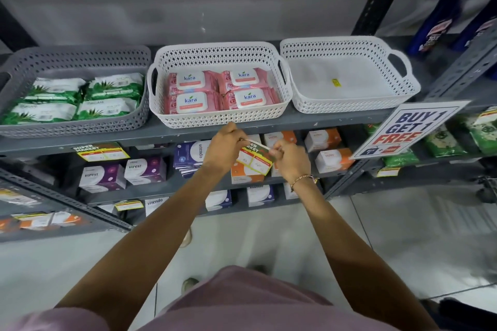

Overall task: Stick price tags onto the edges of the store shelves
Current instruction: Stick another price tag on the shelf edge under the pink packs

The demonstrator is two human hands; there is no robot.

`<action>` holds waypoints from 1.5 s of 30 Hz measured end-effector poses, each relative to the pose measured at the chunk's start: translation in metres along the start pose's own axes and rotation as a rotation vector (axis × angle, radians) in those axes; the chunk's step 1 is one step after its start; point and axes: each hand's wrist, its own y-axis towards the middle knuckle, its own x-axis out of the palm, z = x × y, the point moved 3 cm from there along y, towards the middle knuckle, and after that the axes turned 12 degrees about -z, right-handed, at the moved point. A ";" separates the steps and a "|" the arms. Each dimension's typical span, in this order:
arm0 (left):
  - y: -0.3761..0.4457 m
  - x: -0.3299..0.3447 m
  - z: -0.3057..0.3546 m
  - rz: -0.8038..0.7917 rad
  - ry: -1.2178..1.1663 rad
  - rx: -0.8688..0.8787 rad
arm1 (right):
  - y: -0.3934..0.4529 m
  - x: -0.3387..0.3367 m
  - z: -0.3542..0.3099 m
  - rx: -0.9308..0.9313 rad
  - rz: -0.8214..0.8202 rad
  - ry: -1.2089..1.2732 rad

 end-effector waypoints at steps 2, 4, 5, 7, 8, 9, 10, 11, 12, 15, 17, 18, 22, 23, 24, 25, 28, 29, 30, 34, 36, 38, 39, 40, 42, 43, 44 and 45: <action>-0.007 -0.004 -0.011 0.048 -0.024 -0.048 | 0.008 -0.001 -0.008 -0.039 0.020 -0.008; -0.012 -0.008 -0.018 0.122 -0.081 -0.056 | 0.016 0.001 -0.012 -0.078 0.035 0.031; -0.016 -0.010 -0.021 0.158 -0.103 -0.056 | 0.020 0.005 -0.015 -0.099 0.038 0.059; -0.024 -0.017 -0.030 0.219 -0.124 -0.075 | 0.027 0.013 -0.025 -0.138 0.036 0.123; -0.025 -0.018 -0.033 0.239 -0.132 -0.078 | 0.028 0.014 -0.027 -0.139 0.034 0.161; -0.026 -0.018 -0.035 0.251 -0.144 -0.092 | 0.030 0.016 -0.028 -0.138 0.035 0.192; -0.028 -0.018 -0.039 0.261 -0.152 -0.118 | 0.033 0.019 -0.030 -0.140 0.032 0.206; -0.029 -0.018 -0.043 0.269 -0.170 -0.156 | 0.035 0.022 -0.032 -0.141 0.034 0.220; -0.031 -0.016 -0.046 0.285 -0.190 -0.189 | 0.037 0.024 -0.033 -0.137 0.046 0.240; -0.030 -0.011 -0.048 0.342 -0.243 -0.265 | 0.042 0.027 -0.032 -0.133 0.100 0.281; -0.026 -0.008 -0.046 0.352 -0.240 -0.307 | 0.046 0.027 -0.031 -0.151 0.151 0.261; -0.023 -0.007 -0.045 0.349 -0.231 -0.328 | 0.048 0.027 -0.030 -0.161 0.176 0.249; -0.016 -0.004 -0.040 0.346 -0.081 -0.327 | 0.057 0.031 -0.025 -0.148 0.209 0.190; -0.014 -0.004 -0.039 0.347 -0.059 -0.315 | 0.059 0.032 -0.024 -0.146 0.212 0.166; -0.013 -0.004 -0.039 0.343 -0.047 -0.310 | 0.060 0.034 -0.024 -0.153 0.219 0.142; -0.012 -0.004 -0.039 0.335 -0.039 -0.314 | 0.061 0.035 -0.023 -0.163 0.229 0.119; -0.009 -0.004 -0.040 0.325 -0.016 -0.319 | 0.062 0.036 -0.022 -0.184 0.246 0.059; -0.008 -0.003 -0.040 0.322 -0.013 -0.312 | 0.063 0.037 -0.022 -0.190 0.245 0.047; -0.009 -0.003 -0.040 0.323 -0.012 -0.303 | 0.063 0.037 -0.022 -0.199 0.243 0.039; -0.012 -0.003 -0.046 0.322 0.003 -0.238 | 0.060 0.041 -0.020 -0.262 0.238 0.018; -0.013 -0.002 -0.048 0.316 -0.008 -0.214 | 0.059 0.043 -0.018 -0.279 0.240 0.020; -0.013 -0.002 -0.049 0.317 -0.013 -0.228 | 0.058 0.043 -0.019 -0.276 0.251 0.036; -0.012 -0.002 -0.049 0.322 -0.015 -0.237 | 0.058 0.044 -0.020 -0.275 0.259 0.052; -0.011 -0.002 -0.049 0.329 -0.017 -0.241 | 0.059 0.044 -0.021 -0.278 0.269 0.067; -0.010 -0.001 -0.050 0.328 -0.025 -0.244 | 0.061 0.043 -0.023 -0.275 0.287 0.079; -0.009 -0.001 -0.050 0.326 -0.029 -0.247 | 0.062 0.043 -0.023 -0.266 0.294 0.082; -0.008 0.000 -0.050 0.325 -0.032 -0.251 | 0.062 0.043 -0.023 -0.257 0.299 0.087; -0.007 0.000 -0.050 0.327 -0.036 -0.254 | 0.063 0.043 -0.023 -0.251 0.304 0.096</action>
